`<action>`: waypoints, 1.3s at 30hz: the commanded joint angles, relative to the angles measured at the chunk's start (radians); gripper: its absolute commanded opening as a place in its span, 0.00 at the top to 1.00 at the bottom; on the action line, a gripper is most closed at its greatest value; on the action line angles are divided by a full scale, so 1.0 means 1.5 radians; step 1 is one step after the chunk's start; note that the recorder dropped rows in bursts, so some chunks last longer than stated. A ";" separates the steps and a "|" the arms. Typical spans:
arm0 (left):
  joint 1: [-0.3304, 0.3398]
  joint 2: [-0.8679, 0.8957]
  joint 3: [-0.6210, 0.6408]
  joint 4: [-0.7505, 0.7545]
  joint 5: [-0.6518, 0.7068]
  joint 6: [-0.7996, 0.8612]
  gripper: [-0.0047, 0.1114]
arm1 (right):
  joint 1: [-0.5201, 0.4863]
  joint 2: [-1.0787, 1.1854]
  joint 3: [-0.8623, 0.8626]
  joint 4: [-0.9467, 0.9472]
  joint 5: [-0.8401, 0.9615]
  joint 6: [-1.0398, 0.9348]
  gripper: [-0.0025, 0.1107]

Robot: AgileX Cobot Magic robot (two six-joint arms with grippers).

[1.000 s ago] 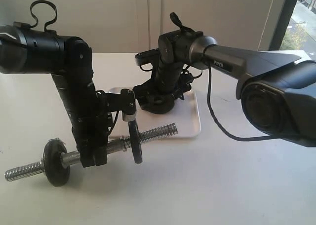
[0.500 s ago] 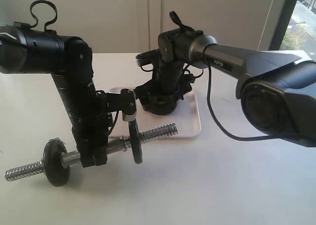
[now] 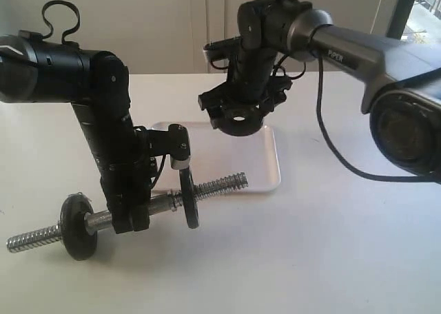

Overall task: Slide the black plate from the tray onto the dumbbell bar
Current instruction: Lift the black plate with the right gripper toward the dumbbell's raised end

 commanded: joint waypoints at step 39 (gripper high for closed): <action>-0.001 -0.039 -0.011 -0.065 0.018 -0.002 0.96 | -0.306 -0.307 0.597 0.855 0.101 -0.647 0.98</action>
